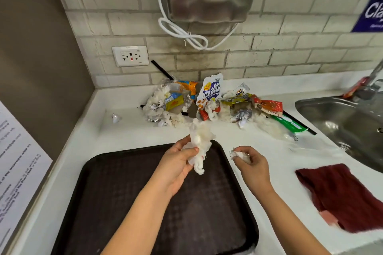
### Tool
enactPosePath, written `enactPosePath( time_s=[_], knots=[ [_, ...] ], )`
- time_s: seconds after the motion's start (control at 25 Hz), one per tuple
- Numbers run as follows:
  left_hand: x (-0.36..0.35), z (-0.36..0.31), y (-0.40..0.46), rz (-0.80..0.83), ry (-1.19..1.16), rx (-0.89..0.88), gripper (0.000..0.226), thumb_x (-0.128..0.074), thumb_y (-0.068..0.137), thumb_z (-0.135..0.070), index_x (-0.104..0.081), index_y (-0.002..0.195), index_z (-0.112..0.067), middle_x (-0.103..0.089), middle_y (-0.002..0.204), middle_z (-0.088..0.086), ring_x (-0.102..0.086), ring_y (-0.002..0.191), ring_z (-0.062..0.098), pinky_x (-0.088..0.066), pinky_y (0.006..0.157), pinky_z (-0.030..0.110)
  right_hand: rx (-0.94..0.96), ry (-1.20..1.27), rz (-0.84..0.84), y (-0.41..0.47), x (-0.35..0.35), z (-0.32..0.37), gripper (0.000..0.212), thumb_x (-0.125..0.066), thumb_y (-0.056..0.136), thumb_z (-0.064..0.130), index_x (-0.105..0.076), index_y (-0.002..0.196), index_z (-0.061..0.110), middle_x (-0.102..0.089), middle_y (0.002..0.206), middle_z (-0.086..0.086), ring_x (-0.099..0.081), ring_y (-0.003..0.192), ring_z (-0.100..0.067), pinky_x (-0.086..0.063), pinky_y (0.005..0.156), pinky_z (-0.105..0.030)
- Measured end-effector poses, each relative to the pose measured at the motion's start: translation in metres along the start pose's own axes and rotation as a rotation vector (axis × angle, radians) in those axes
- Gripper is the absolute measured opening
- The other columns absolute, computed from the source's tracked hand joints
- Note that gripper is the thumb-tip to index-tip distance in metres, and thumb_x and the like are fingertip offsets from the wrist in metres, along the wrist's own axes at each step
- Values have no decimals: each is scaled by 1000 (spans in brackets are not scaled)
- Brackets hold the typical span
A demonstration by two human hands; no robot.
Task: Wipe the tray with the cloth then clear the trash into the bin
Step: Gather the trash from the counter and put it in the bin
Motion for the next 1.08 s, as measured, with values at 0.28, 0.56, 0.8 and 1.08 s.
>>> enactPosePath(
  time_s=[0.28,0.56,0.8,1.08],
  knots=[
    [-30,53,-57,49,27,34,41,-45,87,10,-50,126,-3,-64,104,13,-63,83,21,-56,64,22,29,73,-9,-44,42,1,21,-63,76,-2,-61,73,19,-66,80,-7,-61,71,-14,-49,70,-21],
    [-97,135,-119,89,92,79,33,-45,88,9,-56,115,-6,-68,94,8,-66,77,17,-57,70,25,9,90,-63,-96,146,-28,22,-60,76,1,-60,72,22,-64,78,5,-59,78,-17,-49,76,-28],
    [-130,289,-182,34,121,310,36,-45,86,16,-54,114,-5,-64,101,13,-66,85,22,-58,71,26,-89,96,-113,-179,256,-114,10,-55,62,21,-59,64,30,-59,64,10,-52,63,-14,-44,59,-26],
    [-99,418,-200,-142,218,528,31,-52,86,10,-55,104,-16,-60,113,12,-62,96,24,-55,76,30,-573,9,-189,-261,318,-258,20,-53,80,-11,-57,78,8,-56,70,-3,-54,63,-15,-50,54,-25]
  ],
)
Point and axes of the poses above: each hand's wrist, its own y-axis towards the middle knuckle, its own x-axis out of the back of the hand, z = x × y, the point moved 8 cm from there along y, towards the middle knuckle
